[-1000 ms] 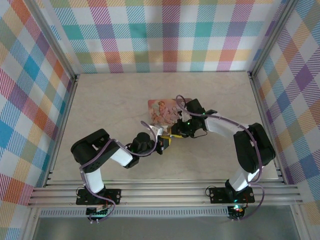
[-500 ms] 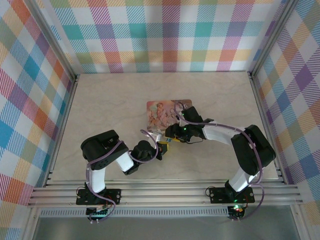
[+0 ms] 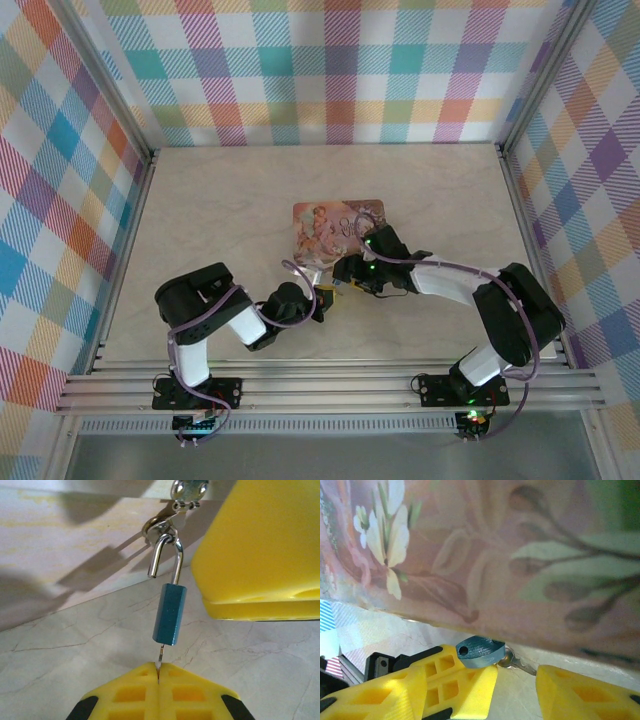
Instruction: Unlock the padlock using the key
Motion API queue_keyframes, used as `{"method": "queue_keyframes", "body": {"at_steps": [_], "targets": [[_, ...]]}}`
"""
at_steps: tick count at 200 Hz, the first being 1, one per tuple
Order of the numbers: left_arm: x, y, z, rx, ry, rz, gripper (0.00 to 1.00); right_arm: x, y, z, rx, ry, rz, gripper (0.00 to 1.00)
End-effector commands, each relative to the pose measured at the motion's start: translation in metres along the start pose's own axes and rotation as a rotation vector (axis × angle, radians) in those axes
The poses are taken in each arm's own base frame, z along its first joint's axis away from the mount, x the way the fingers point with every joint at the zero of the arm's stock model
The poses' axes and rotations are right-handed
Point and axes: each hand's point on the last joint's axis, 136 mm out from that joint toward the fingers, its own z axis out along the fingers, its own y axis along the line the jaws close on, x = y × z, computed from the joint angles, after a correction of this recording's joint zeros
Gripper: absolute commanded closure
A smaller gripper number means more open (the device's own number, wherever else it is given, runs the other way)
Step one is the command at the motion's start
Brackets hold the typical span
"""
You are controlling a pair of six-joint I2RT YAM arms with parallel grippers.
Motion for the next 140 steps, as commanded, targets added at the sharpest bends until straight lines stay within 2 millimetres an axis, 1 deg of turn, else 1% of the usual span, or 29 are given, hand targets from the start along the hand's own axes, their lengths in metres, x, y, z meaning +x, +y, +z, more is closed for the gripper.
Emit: {"method": "queue_keyframes", "body": {"at_steps": [1,27,57,101,140], "targets": [[0.011,-0.003,-0.003,-0.043,0.067,0.097,1.00,0.010,-0.009,0.001,0.069,0.017,0.050,0.41],[0.007,-0.008,-0.004,-0.074,0.074,0.177,1.00,0.008,-0.007,-0.004,0.109,0.002,0.051,0.41],[0.000,-0.012,-0.004,-0.080,0.053,0.199,1.00,0.009,-0.010,-0.004,0.129,0.004,0.076,0.42],[-0.006,-0.014,-0.003,-0.083,0.036,0.213,1.00,0.012,-0.012,0.006,0.130,0.043,0.104,0.54],[-0.010,-0.018,-0.002,-0.076,0.032,0.229,1.00,0.012,-0.010,0.009,0.132,0.054,0.107,0.53]]}}
